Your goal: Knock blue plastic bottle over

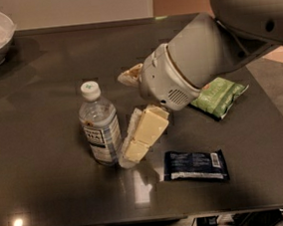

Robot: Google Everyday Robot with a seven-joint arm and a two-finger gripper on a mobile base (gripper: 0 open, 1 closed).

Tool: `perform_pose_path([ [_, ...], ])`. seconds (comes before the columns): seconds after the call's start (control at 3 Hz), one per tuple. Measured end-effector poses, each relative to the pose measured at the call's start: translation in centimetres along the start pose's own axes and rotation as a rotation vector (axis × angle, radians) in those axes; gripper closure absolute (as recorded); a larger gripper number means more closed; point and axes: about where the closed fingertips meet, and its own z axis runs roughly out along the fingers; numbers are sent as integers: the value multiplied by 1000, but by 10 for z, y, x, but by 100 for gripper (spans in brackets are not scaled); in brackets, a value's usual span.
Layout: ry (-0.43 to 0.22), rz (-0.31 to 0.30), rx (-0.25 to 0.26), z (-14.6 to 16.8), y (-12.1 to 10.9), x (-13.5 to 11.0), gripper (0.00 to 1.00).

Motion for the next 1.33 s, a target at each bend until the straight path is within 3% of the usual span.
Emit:
perform_pose_path([
  [0.67,-23,48,-19,40,-7,-8,0],
  [1.0,-44,85,-14,45,-17,-9,8],
  [1.33,-84,129,-9,42,-28,-14,33],
])
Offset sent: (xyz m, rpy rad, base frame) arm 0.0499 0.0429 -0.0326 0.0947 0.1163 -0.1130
